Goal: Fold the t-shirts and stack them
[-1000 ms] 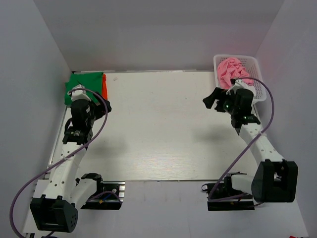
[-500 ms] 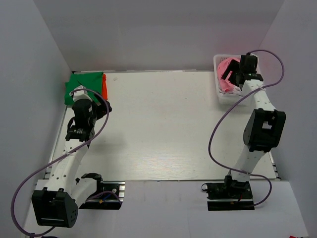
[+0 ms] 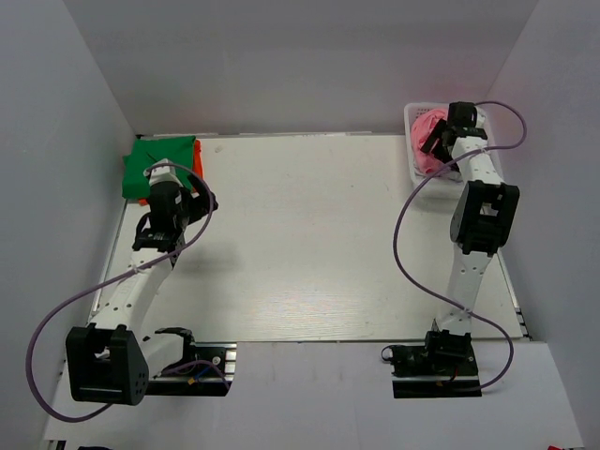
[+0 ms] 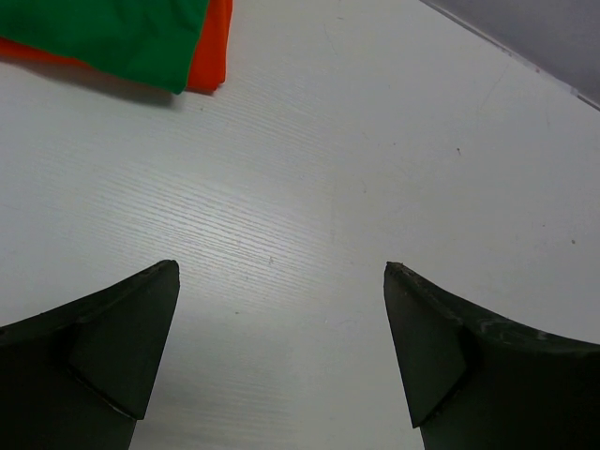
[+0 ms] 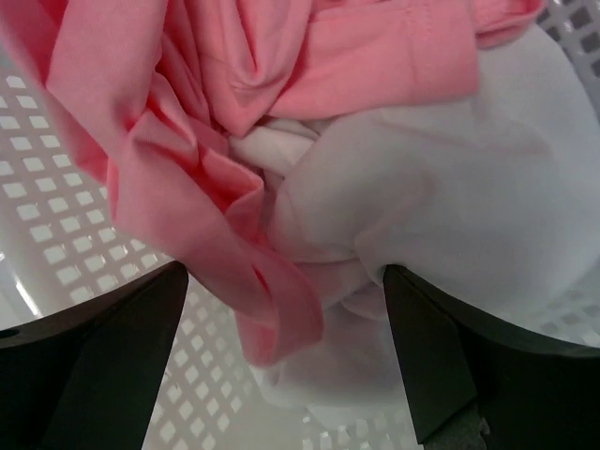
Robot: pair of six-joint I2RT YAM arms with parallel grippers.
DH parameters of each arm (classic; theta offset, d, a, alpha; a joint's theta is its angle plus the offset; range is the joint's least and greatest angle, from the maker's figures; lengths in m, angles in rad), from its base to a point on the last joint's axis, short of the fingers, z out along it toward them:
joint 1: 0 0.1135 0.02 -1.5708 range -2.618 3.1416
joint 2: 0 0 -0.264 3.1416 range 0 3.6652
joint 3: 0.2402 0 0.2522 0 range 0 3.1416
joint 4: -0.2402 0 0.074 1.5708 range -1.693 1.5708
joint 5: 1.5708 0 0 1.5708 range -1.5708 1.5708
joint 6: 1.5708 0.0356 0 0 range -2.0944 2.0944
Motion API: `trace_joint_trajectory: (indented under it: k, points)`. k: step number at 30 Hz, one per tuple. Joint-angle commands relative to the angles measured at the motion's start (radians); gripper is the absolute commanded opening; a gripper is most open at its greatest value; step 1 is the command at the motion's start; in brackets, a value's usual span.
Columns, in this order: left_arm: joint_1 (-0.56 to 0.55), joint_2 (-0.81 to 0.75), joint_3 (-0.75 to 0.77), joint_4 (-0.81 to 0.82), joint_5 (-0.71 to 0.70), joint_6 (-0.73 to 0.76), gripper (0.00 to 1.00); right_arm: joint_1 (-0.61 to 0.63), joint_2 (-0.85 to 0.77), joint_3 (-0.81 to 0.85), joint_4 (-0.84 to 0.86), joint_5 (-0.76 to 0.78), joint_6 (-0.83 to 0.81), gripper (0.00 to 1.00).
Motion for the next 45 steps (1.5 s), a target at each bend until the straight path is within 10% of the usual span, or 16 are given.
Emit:
trace_joint_trajectory:
  k: [1,12,17,33,45]
  points:
    - [0.006,0.030,0.013,0.034,0.015,0.022,1.00,-0.001,0.058,0.086,-0.012,-0.012,0.007,0.91]
    - [0.006,0.106,0.034,0.044,-0.027,0.022,1.00,0.007,0.181,0.123,-0.010,0.065,0.042,0.80]
    - [0.006,0.106,0.043,0.034,-0.027,0.022,1.00,0.005,0.162,0.120,0.070,-0.005,0.027,0.00]
    - [-0.008,-0.090,0.006,-0.029,0.085,0.008,1.00,0.030,-0.459,-0.152,0.347,-0.106,-0.303,0.00]
    - [-0.008,-0.199,0.063,-0.157,0.076,-0.046,1.00,0.058,-0.631,0.087,0.285,-0.565,-0.286,0.00]
